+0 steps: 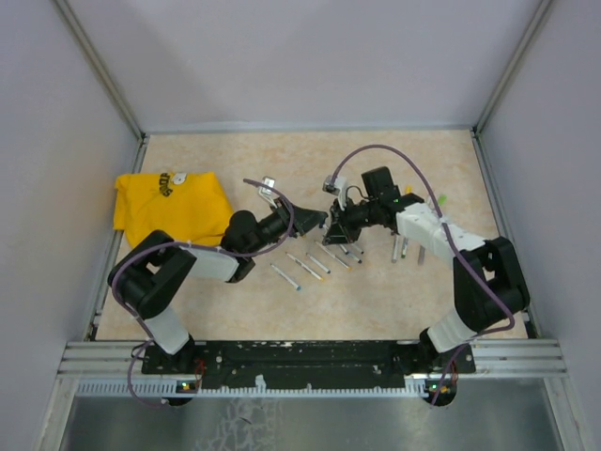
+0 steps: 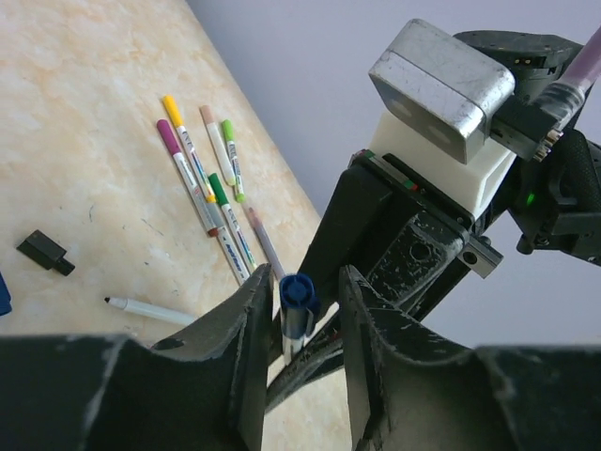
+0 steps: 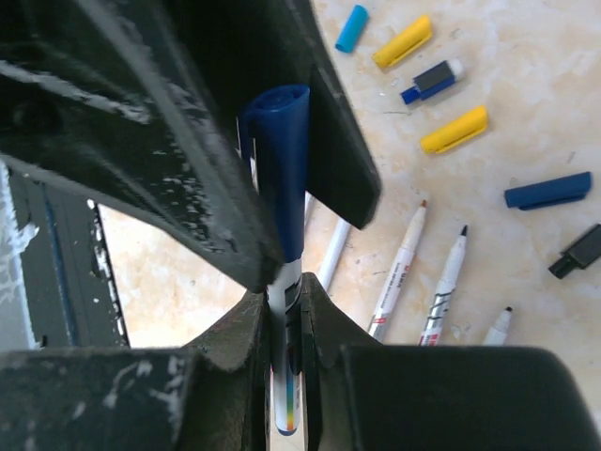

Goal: Open the pen caps
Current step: Pick up the pen from the center of the board, then open the pen cap from the pen.

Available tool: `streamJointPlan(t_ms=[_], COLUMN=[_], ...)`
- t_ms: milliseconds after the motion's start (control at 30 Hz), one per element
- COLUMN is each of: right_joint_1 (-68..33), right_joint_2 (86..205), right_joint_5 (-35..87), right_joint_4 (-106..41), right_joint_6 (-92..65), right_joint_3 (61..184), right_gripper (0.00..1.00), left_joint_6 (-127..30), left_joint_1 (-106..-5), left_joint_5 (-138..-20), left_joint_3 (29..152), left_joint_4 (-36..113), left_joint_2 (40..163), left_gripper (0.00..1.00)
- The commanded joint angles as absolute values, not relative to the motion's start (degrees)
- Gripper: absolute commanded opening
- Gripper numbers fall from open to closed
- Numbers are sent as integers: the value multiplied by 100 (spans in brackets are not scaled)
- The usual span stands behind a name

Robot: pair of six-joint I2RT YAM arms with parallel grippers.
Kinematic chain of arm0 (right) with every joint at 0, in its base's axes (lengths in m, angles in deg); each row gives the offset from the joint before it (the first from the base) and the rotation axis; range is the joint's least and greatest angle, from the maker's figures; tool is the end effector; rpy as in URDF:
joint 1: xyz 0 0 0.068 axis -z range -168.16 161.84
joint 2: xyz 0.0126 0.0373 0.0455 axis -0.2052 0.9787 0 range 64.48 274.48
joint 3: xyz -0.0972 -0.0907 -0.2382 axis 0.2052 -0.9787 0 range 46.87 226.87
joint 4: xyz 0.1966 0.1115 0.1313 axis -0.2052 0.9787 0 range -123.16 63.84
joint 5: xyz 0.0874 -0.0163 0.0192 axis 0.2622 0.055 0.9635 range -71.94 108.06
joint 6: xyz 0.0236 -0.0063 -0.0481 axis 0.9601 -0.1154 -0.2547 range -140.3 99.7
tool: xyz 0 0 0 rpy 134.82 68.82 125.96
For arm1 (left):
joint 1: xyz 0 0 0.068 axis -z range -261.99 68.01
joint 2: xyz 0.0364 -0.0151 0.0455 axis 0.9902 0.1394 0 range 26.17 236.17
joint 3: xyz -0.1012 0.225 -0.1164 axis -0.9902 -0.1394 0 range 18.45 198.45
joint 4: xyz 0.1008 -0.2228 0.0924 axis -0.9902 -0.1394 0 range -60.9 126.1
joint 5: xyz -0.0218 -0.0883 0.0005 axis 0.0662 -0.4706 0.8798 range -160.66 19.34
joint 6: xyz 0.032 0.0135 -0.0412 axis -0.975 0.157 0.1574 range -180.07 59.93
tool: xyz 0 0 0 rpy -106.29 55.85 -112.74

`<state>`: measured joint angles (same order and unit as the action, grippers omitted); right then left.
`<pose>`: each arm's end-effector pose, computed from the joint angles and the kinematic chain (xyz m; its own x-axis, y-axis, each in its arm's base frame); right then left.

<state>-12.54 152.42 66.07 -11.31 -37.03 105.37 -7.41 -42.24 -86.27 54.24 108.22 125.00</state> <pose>0.2756 0.1540 0.2328 -0.4791 -0.4286 -0.7660 -0.8746 0.3070 0.3752 0.2492 -0.2197 0.2004 -0.5785 -0.5149 -0.6327 0.5938 0.2659 -0.7594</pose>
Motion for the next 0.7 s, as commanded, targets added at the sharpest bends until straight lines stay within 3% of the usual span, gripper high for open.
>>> streamJointPlan(t_ms=[0,267,667], right_joint_1=[-1285,-1365,-1529], right_joint_2=[14930,14912,14921], right_joint_5=[6247,5999,5772], right_joint_4=[-1556,-1629,-1541], right_joint_6=[-3606,-3592,-3793], right_joint_3=[10601,10558,10557], right_gripper=[0,0,0], left_joint_6=[-861,-763,-954], left_joint_1=[-4200,-4182,-4199], left_joint_5=[-8512,-8625,-8395], left_joint_3=[5466,5530,5682], left_joint_4=[10337,10332,9993], left_joint_2=[12182,12317,12242], left_gripper=[41,43,35])
